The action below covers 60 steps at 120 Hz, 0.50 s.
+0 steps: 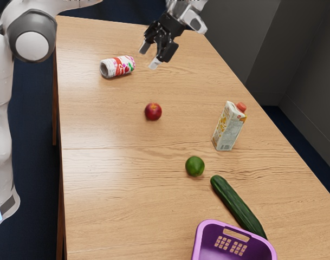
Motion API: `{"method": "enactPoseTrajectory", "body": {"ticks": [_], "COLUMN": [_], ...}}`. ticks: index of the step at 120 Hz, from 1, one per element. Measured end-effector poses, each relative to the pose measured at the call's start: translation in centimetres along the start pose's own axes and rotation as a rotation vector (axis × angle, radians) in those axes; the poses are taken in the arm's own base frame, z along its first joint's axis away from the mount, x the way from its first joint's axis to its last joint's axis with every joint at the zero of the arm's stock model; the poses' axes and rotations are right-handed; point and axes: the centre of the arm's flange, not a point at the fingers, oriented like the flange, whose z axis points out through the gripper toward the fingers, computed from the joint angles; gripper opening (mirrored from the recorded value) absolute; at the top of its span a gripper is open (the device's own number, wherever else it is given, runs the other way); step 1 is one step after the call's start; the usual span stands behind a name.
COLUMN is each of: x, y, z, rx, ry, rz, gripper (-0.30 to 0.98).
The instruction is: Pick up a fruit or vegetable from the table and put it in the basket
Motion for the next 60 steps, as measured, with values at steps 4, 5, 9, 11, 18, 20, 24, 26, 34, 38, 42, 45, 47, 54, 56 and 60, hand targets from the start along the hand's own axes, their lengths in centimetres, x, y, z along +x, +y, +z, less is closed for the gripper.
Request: {"method": "enactPoseTrajectory", "body": {"ticks": [4, 5, 9, 11, 18, 20, 24, 26, 34, 38, 42, 45, 47, 54, 56, 60], "x": [1.0, 1.2, 1.9, 2.1, 2.9, 3.0, 3.3, 3.3, -1.3, -4.2, -6.0, -6.6, -6.7, -4.2, -3.0, -1.0], "y": [-0.2, -0.2, -0.3, -0.3, -0.3, -0.3, -0.2, -0.2, 0.1, 0.6, 1.3, 1.8, 2.2, 3.9, 4.5, 5.9], "z": [-0.3, -0.4, -0.8, -0.9, -1.6, -1.8, -2.1, -2.4, -6.9, -9.2, -10.4, -11.0, -11.1, -10.5, -10.0, -9.2], "rx": [-0.003, -0.005, -0.008, -0.01, -0.013, -0.014, -0.015, -0.015, -0.005, 0.001, 0.008, 0.017, 0.025, 0.042, 0.044, 0.048], "ry": [0.059, 0.073, 0.125, 0.148, 0.219, 0.236, 0.266, 0.283, 0.444, 0.529, 0.582, 0.607, 0.618, 0.608, 0.596, 0.575], "rz": [-0.005, -0.005, -0.006, -0.006, -0.006, -0.005, -0.004, -0.003, 0.002, 0.01, 0.023, 0.031, 0.036, 0.076, 0.091, 0.123], "gripper": [0.69, 0.69, 0.69, 0.69, 0.69, 0.69, 0.69, 0.69, 0.69, 0.69, 0.69, 0.69, 0.69, 0.69, 0.69, 0.69]}}
